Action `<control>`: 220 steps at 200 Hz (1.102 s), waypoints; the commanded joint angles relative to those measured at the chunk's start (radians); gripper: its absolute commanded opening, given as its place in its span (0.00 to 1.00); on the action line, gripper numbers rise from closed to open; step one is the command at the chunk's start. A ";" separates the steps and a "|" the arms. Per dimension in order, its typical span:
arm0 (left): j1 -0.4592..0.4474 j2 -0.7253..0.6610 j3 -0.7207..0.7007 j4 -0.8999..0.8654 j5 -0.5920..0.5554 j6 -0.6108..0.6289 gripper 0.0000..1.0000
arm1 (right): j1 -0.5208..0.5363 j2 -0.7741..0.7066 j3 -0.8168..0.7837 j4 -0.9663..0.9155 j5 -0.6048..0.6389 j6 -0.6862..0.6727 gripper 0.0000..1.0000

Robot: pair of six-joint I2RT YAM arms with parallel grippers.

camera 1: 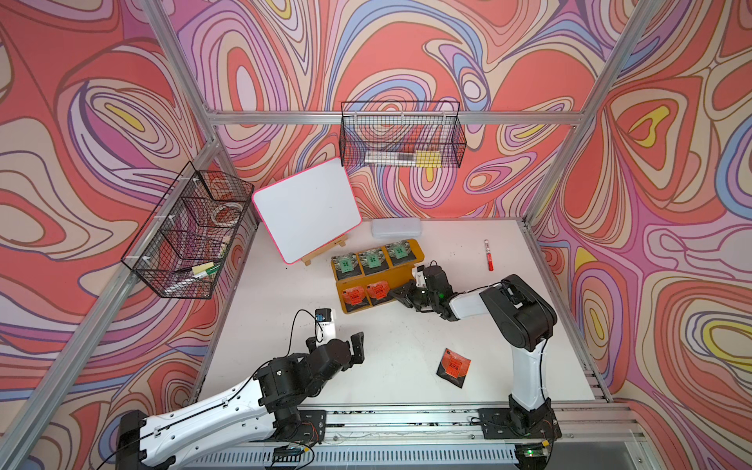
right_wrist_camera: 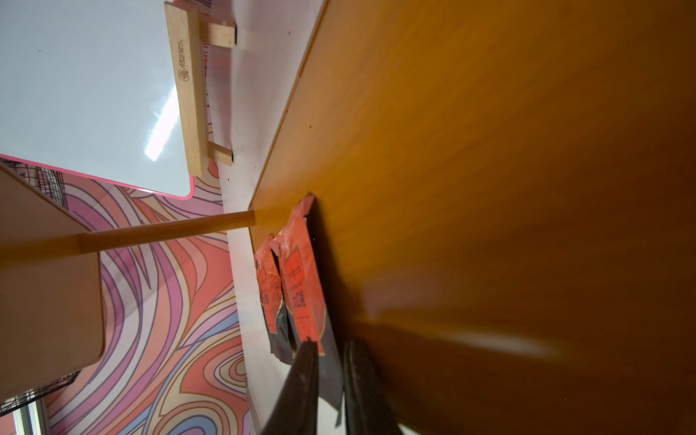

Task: Place the tea bags on the shelf by color
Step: Place the tea bag on the shelf.

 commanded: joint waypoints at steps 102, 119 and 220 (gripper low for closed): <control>0.008 0.062 -0.010 0.174 0.109 0.078 0.99 | -0.008 -0.212 -0.117 -0.142 0.069 -0.054 0.18; 0.008 0.095 -0.011 0.222 0.159 0.094 0.99 | -0.009 -0.292 -0.140 -0.219 0.089 -0.075 0.19; -0.046 0.423 0.070 0.560 0.413 0.115 0.99 | -0.008 -0.803 -0.281 -0.865 0.264 -0.217 0.36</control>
